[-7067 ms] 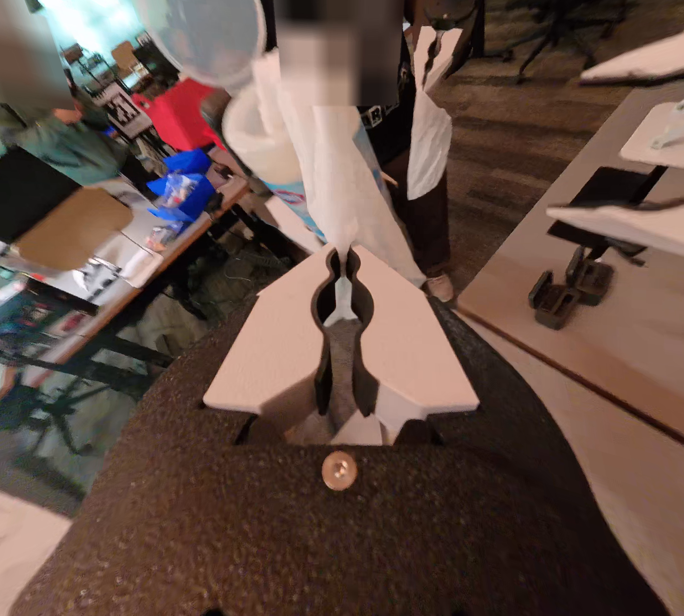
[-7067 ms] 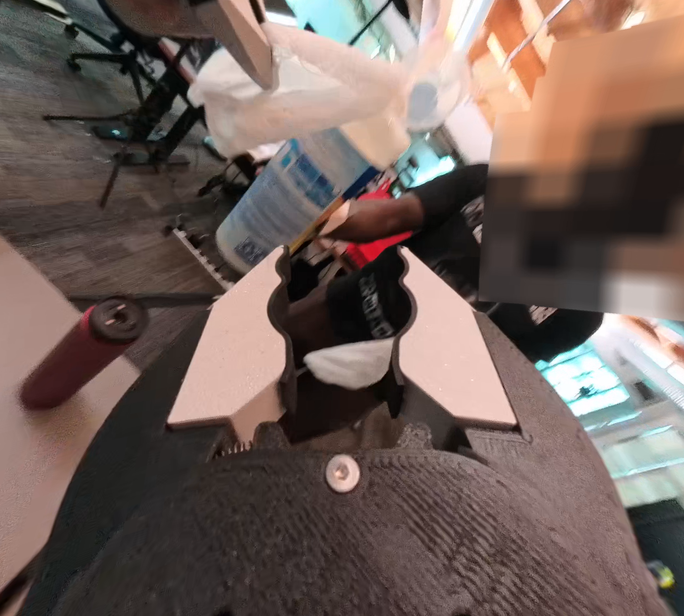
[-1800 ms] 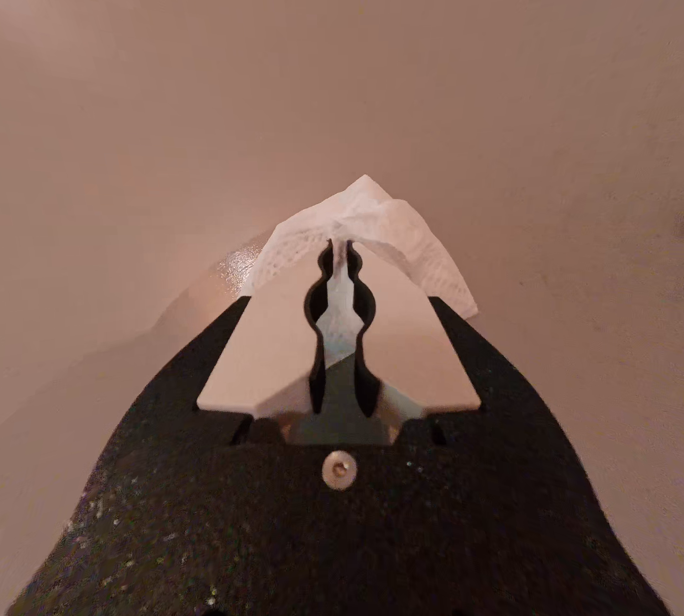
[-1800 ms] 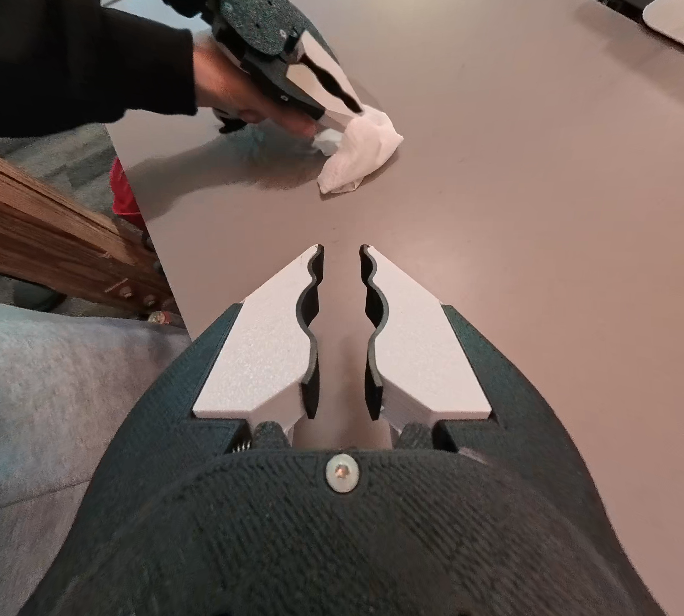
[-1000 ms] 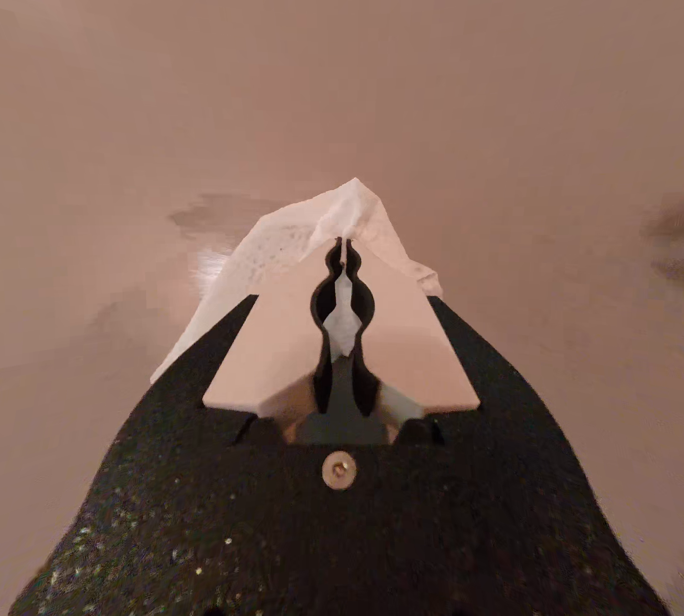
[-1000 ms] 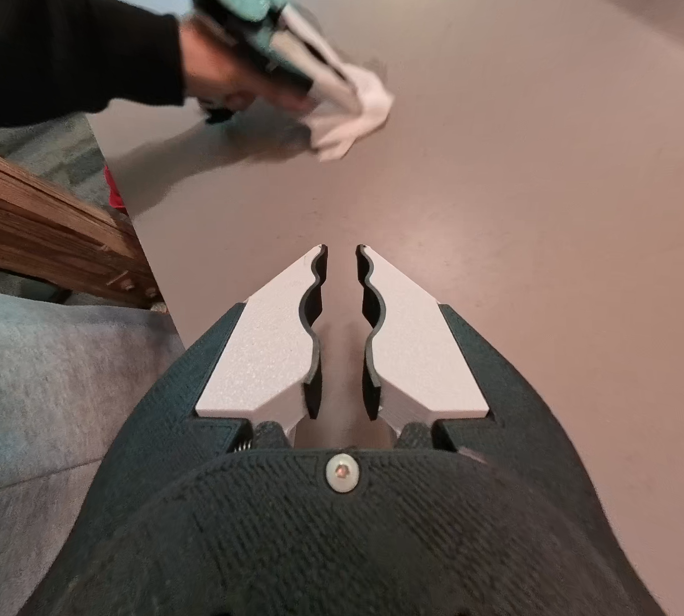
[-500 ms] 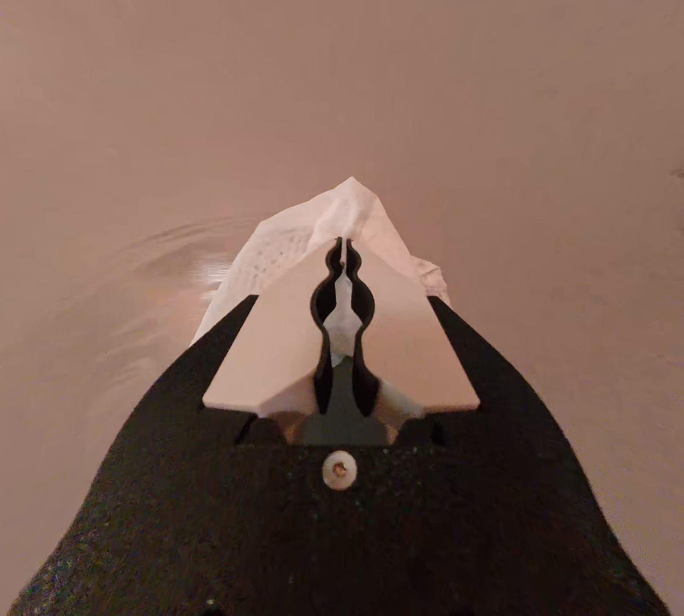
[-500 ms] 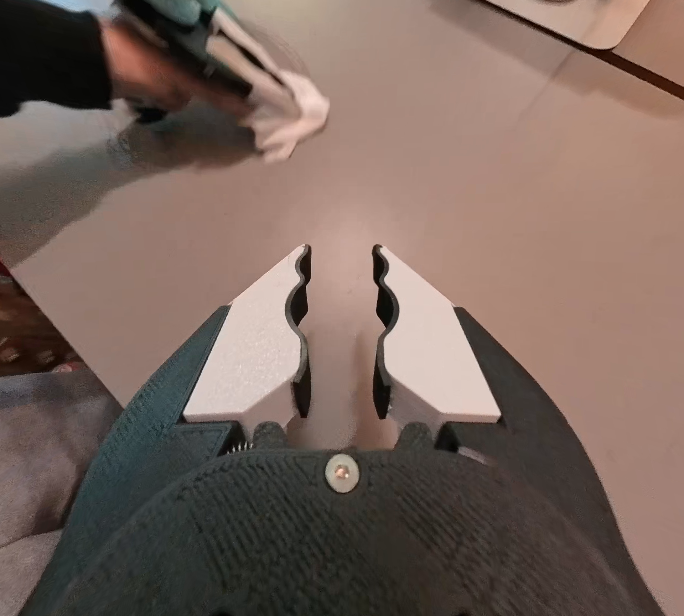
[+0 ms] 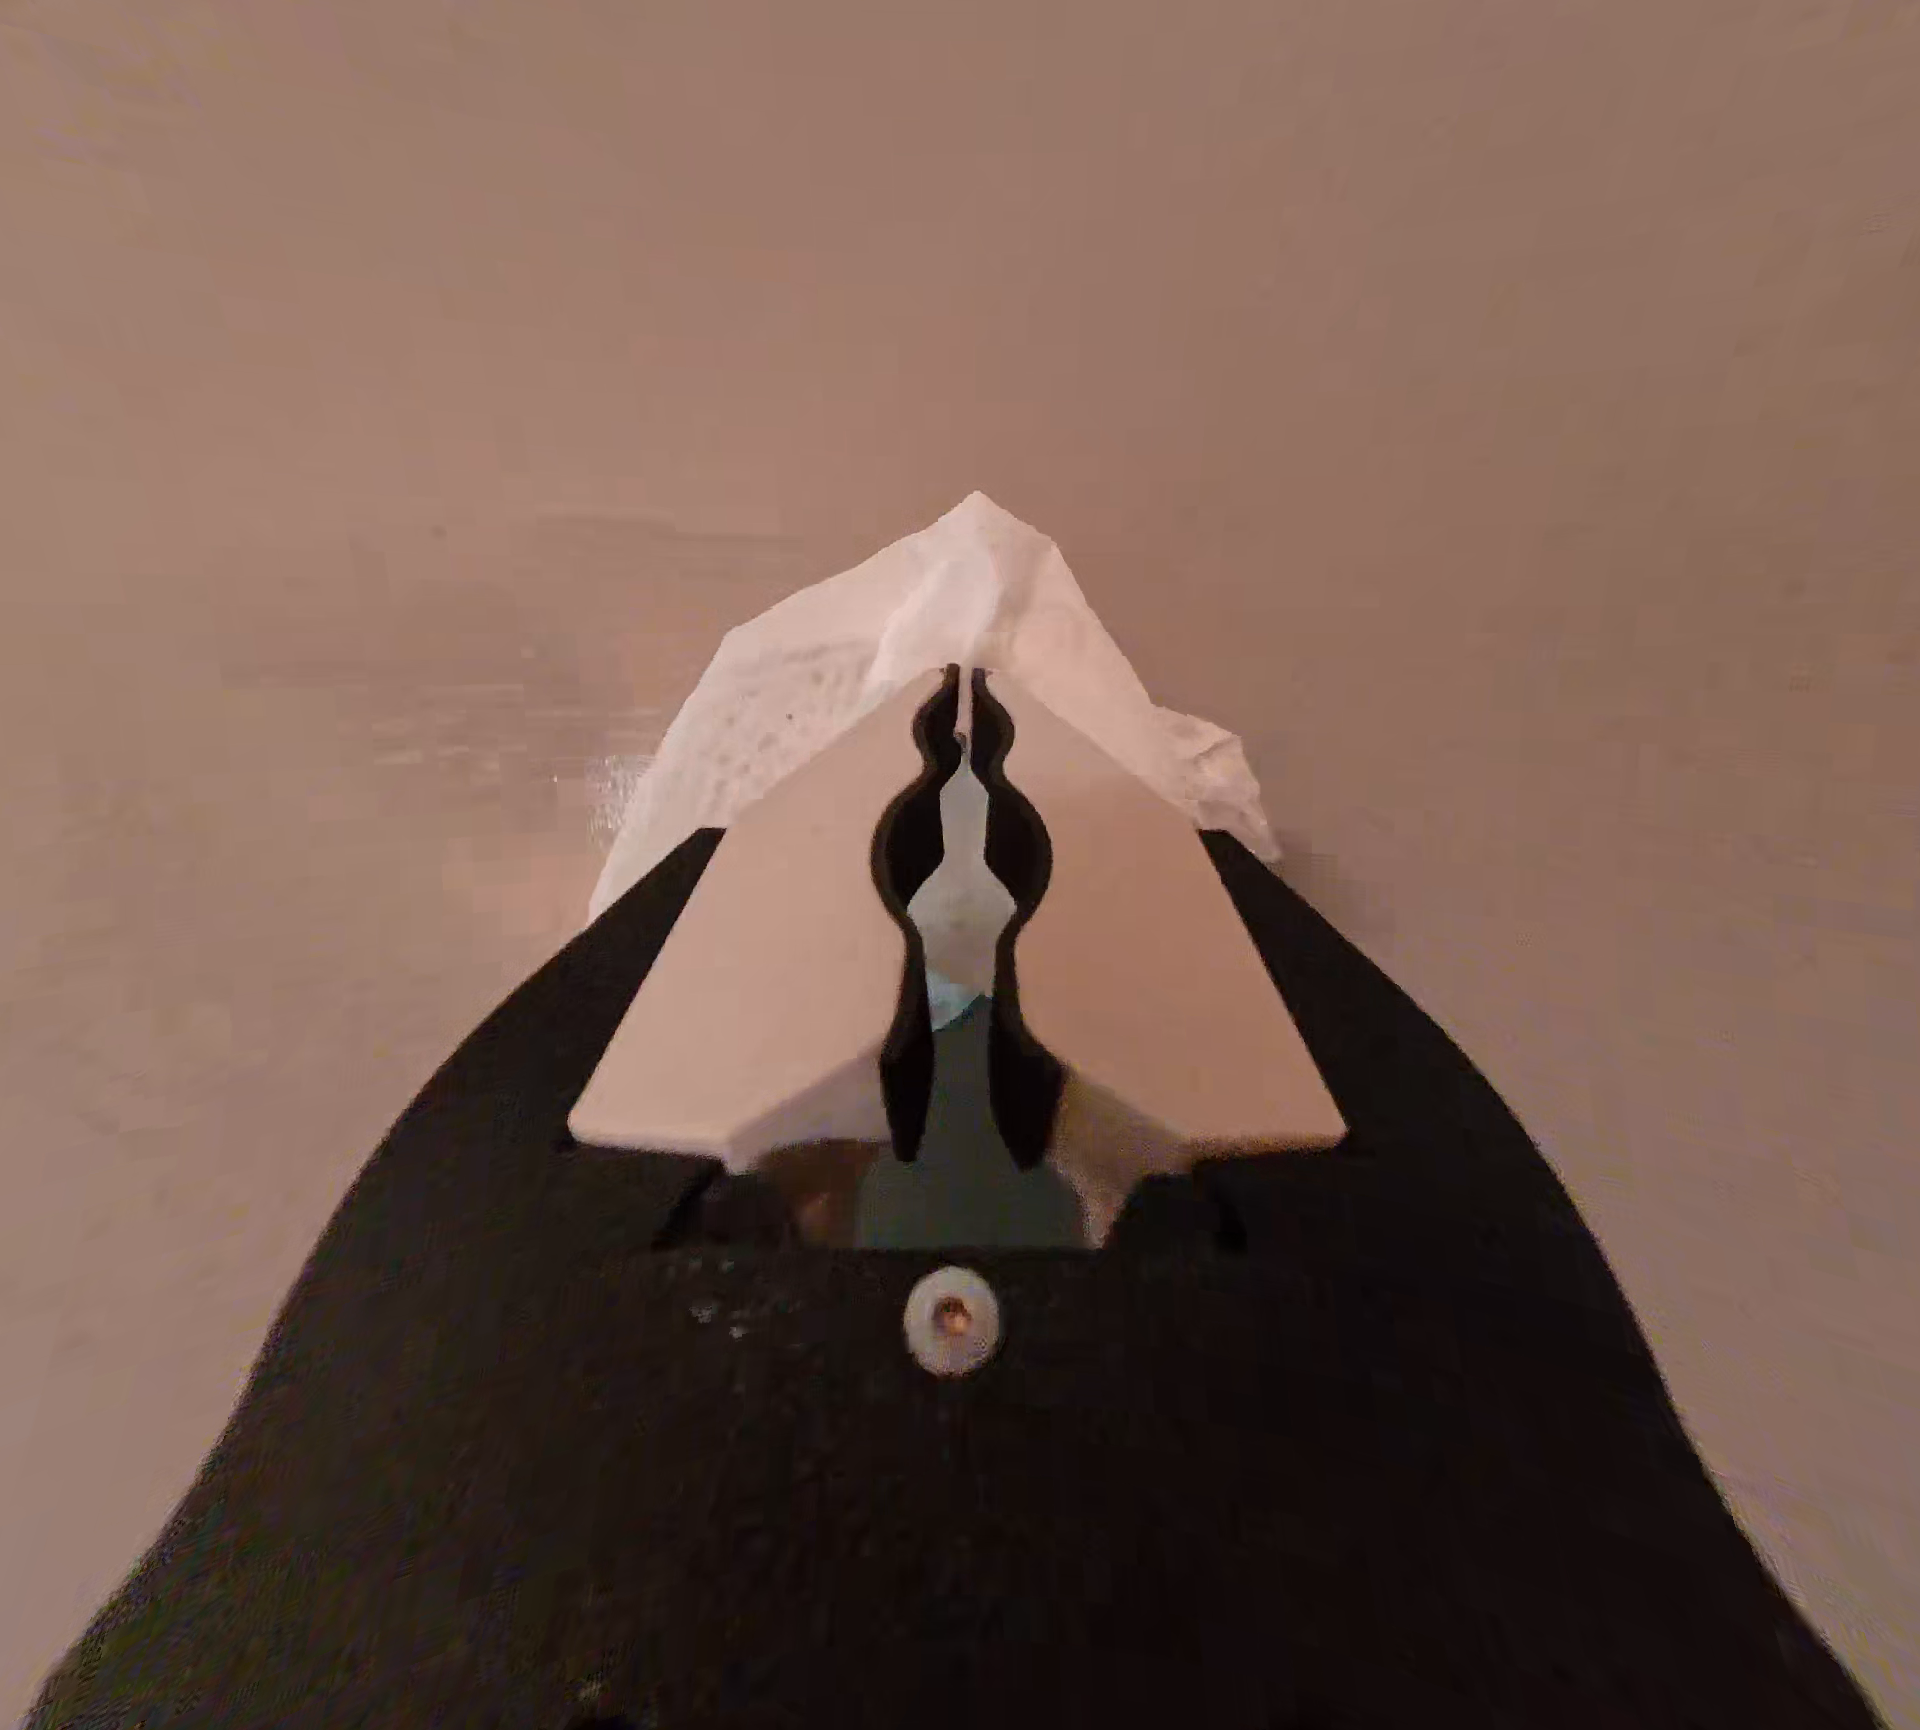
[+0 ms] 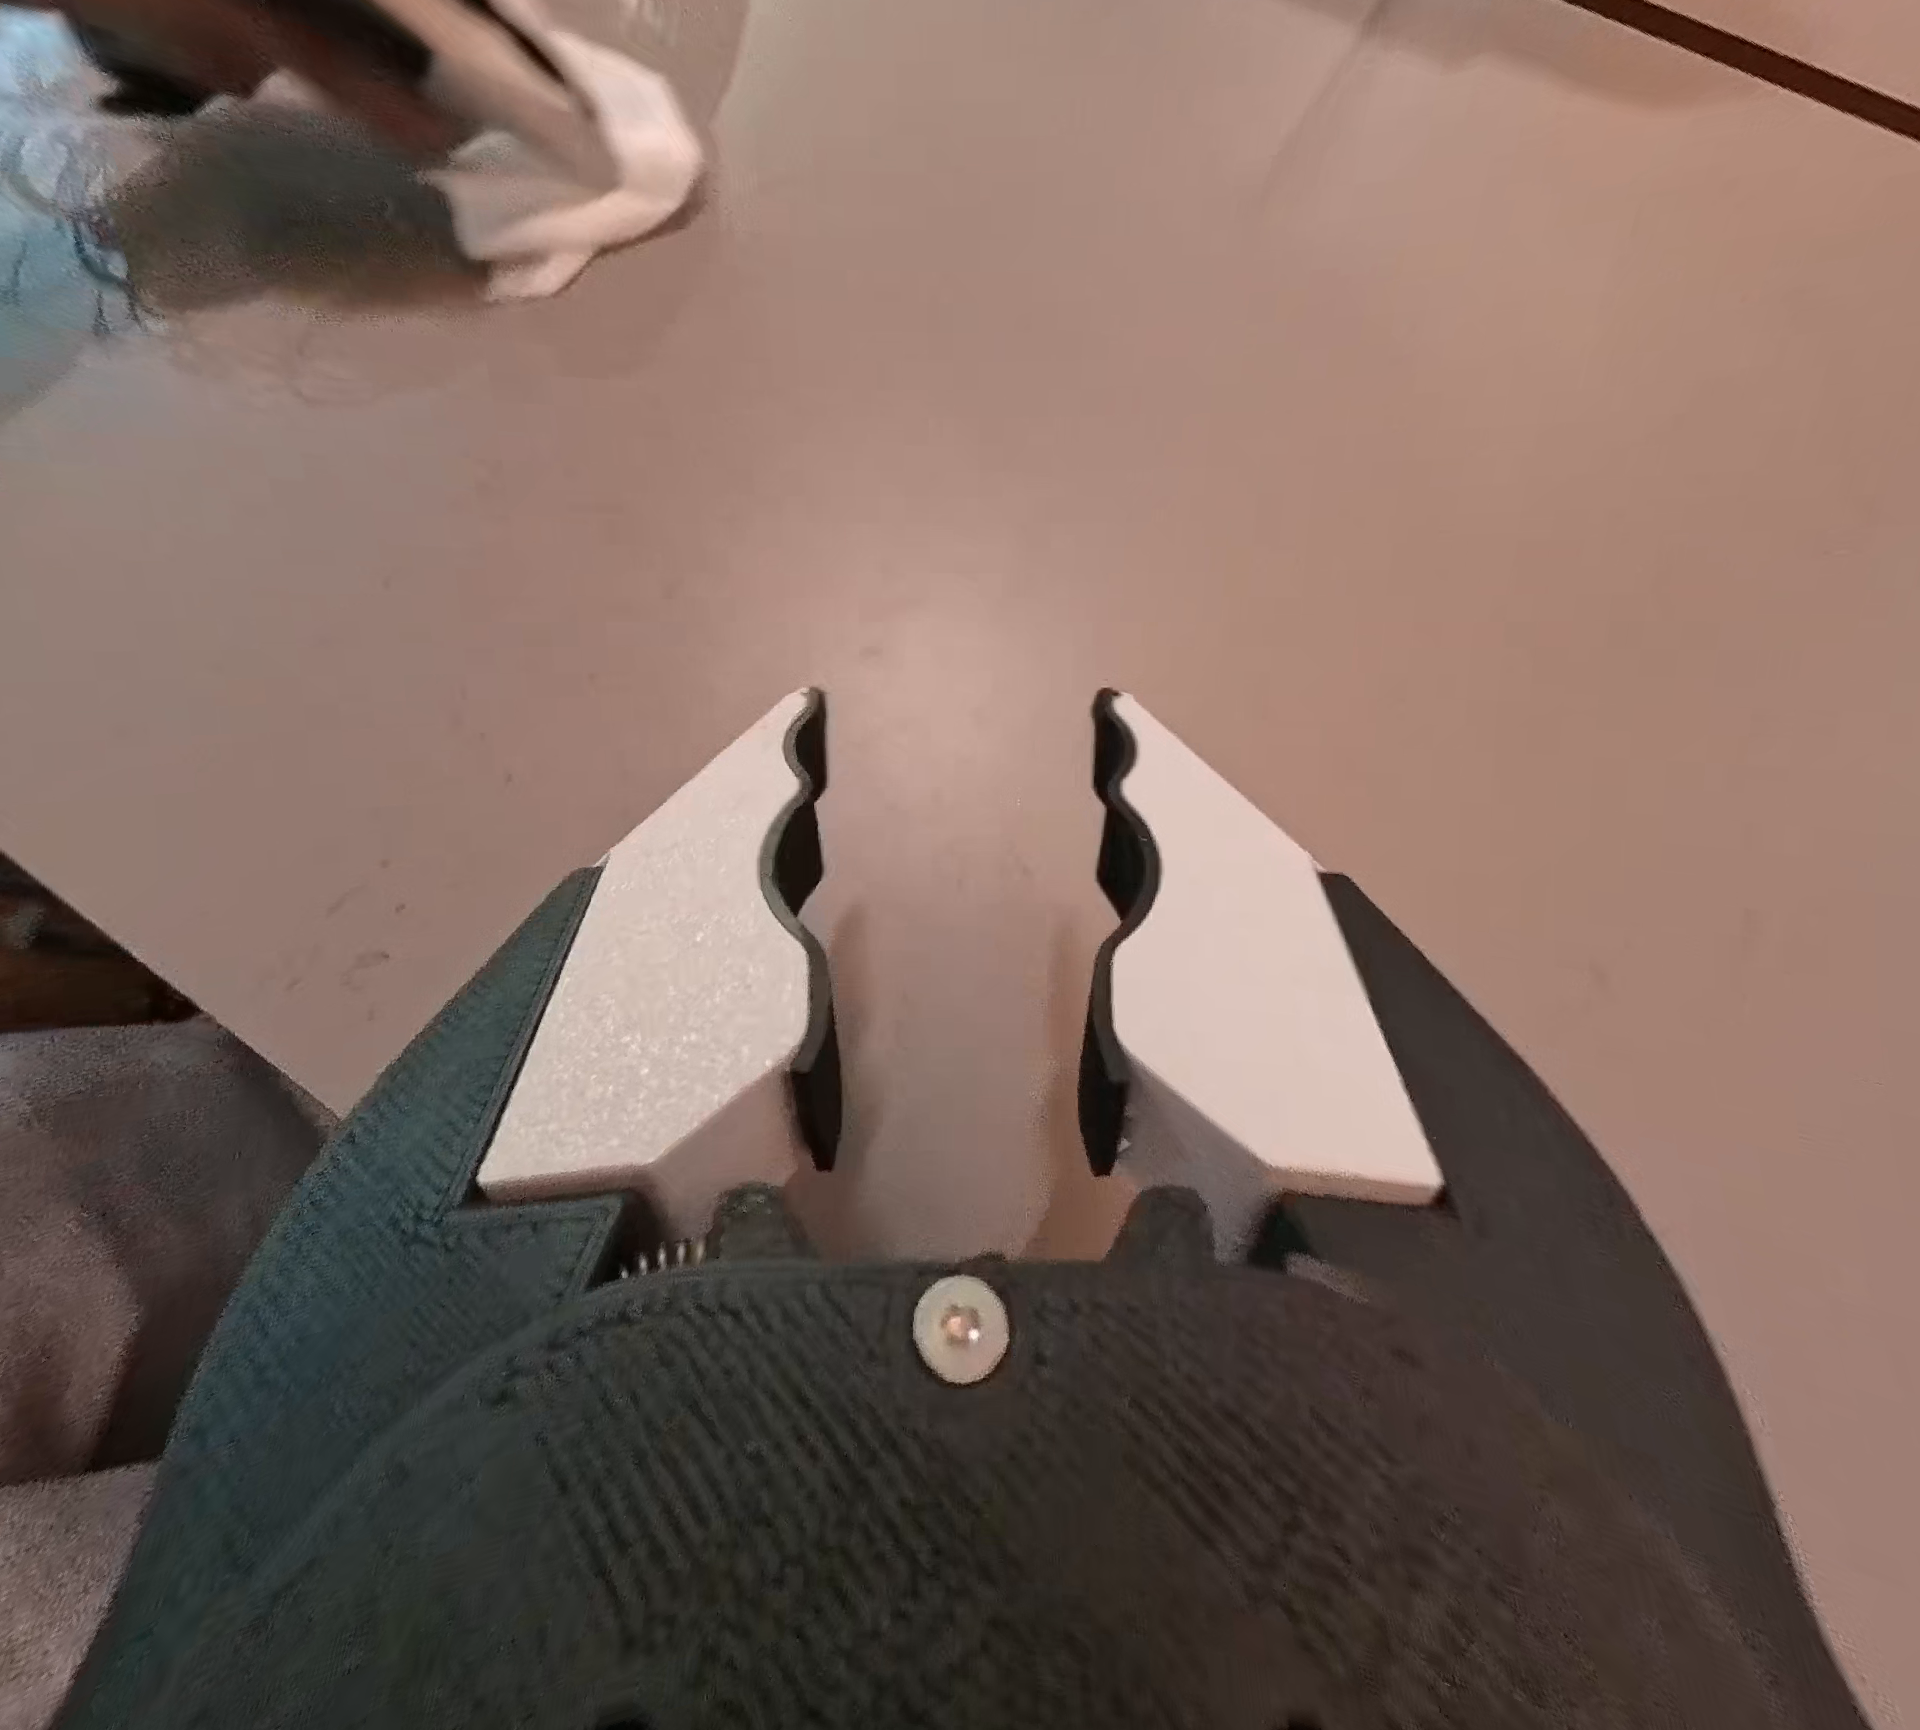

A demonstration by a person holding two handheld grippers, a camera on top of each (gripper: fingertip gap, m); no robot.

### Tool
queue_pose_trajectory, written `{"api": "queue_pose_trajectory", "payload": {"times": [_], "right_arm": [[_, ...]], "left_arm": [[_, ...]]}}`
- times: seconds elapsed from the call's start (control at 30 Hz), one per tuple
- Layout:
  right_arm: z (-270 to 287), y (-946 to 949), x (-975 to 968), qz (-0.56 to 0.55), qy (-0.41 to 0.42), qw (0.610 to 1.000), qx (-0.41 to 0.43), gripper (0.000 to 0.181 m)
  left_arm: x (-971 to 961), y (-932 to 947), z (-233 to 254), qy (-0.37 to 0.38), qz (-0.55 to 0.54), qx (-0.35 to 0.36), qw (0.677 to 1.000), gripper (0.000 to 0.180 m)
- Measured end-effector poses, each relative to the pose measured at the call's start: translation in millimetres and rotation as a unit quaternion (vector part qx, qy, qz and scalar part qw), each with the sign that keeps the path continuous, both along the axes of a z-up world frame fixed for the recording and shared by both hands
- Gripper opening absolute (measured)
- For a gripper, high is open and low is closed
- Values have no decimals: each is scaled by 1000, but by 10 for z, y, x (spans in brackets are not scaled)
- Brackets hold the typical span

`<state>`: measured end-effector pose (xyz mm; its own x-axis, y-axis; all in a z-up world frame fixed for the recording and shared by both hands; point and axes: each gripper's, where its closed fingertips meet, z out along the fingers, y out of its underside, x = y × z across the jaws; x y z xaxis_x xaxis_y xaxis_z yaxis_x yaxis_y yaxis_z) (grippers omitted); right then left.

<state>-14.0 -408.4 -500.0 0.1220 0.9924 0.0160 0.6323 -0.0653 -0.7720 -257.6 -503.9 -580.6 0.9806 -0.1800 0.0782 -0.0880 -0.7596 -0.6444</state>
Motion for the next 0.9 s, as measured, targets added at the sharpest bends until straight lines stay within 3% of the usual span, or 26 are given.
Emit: {"api": "queue_pose_trajectory", "payload": {"times": [0.03,0.1,0.2,0.3,0.4,0.47,0.5,0.63,0.7,0.83,0.9], "right_arm": [[-11,7,19,-7,5,1000,-9,54],[-22,13,56,-19,16,999,-30,61],[-24,40,80,-26,24,999,-28,71],[-57,122,68,-34,23,999,3,83],[-70,227,5,-55,40,998,17,88],[-84,297,1,-71,49,996,20,87],[-109,336,20,-79,49,995,24,87],[-139,397,72,-86,47,995,31,83],[-149,388,59,-77,43,995,39,83],[-185,413,61,-68,31,996,50,86],[-179,426,79,-75,44,995,44,85]], "left_arm": [[38,-120,-3,33,-29,8,999,0],[-399,-120,-5,31,6,6,999,0],[-1800,224,-23,74,156,17,985,0],[-2114,714,-30,20,232,40,972,0],[-907,887,-33,7,75,36,997,0],[-484,649,-35,56,-5,44,997,0],[-658,558,-36,75,1,51,996,0],[-2411,745,-43,55,208,42,976,0],[-2582,1148,-49,24,231,45,972,0],[-1334,1244,-49,6,53,8,999,0],[-1108,901,-44,0,20,-3,1000,0]]}}
